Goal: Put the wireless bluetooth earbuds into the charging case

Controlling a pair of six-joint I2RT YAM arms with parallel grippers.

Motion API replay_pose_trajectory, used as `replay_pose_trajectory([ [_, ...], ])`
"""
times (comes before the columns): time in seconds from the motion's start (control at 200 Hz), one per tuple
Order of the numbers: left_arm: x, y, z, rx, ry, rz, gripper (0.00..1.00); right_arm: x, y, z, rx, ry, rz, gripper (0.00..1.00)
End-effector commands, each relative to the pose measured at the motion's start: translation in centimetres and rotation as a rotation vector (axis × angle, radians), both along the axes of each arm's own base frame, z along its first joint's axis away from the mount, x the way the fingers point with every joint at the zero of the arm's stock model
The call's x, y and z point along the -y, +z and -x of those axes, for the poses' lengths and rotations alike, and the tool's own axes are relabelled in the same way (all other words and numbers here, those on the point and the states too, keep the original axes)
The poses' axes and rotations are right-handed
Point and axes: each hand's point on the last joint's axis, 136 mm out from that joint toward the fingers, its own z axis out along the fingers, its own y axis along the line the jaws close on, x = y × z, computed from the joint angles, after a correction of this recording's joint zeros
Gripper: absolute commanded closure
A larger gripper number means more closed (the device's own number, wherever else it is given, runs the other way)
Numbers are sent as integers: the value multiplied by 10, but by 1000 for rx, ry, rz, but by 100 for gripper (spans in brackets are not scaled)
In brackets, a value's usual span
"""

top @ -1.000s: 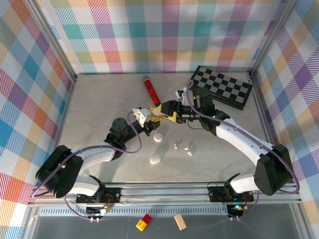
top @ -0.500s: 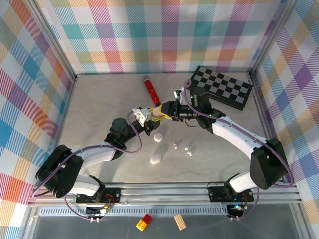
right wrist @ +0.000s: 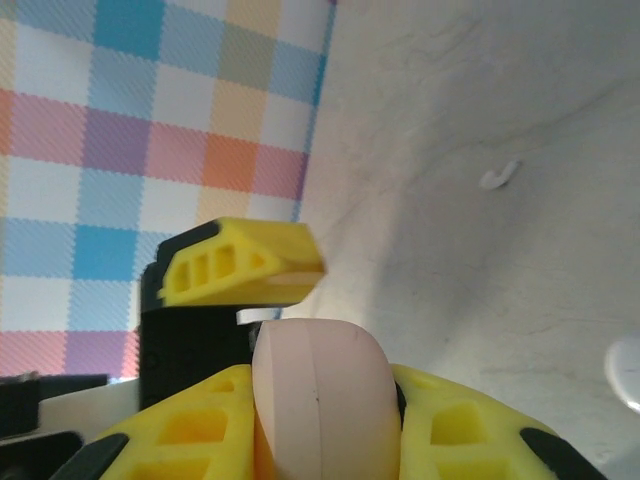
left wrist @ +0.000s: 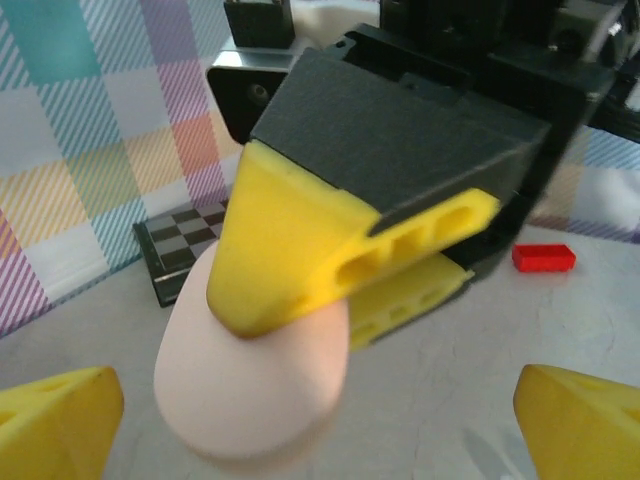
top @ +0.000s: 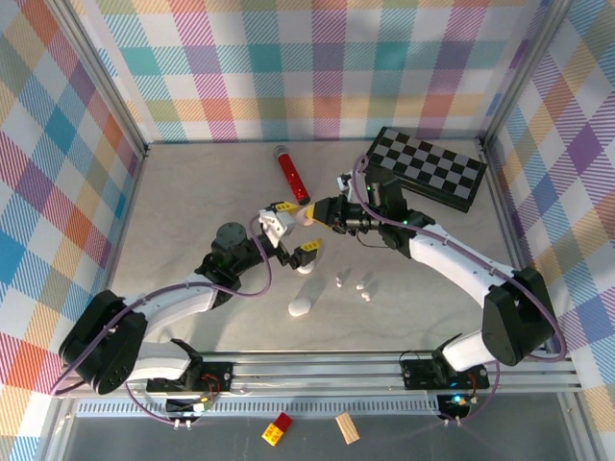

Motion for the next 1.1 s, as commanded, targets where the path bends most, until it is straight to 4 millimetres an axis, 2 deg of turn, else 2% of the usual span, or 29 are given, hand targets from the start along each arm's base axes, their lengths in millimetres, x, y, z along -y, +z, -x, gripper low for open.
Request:
replay_pose_trajectory([
  [0.0, 0, -12, 12, -40, -38, -61, 0, 26, -13, -16, 54, -84, 93, 82],
  [0.165, -10, -25, 23, -123, -22, -54, 0, 62, -56, -42, -3, -191, 160, 81],
  [0.3, -18, -31, 27, -151, 7, -54, 0, 83, -94, -63, -20, -235, 282, 81],
  [0.46, -22, -37, 27, -166, 27, -67, 0, 91, -126, -85, -50, -259, 337, 80],
  [0.68, -23, -40, 24, -185, 47, -84, 0, 90, -164, -105, -104, -251, 377, 80],
  [0.965, -28, -45, 22, -207, 89, -103, 0, 93, -199, -116, -161, -260, 389, 79],
  [1.01, -28, -45, 22, -212, 94, -104, 0, 94, -199, -116, -161, -264, 393, 75],
  [1.095, -30, -47, 18, -232, 120, -107, 0, 98, -196, -116, -145, -271, 416, 61],
])
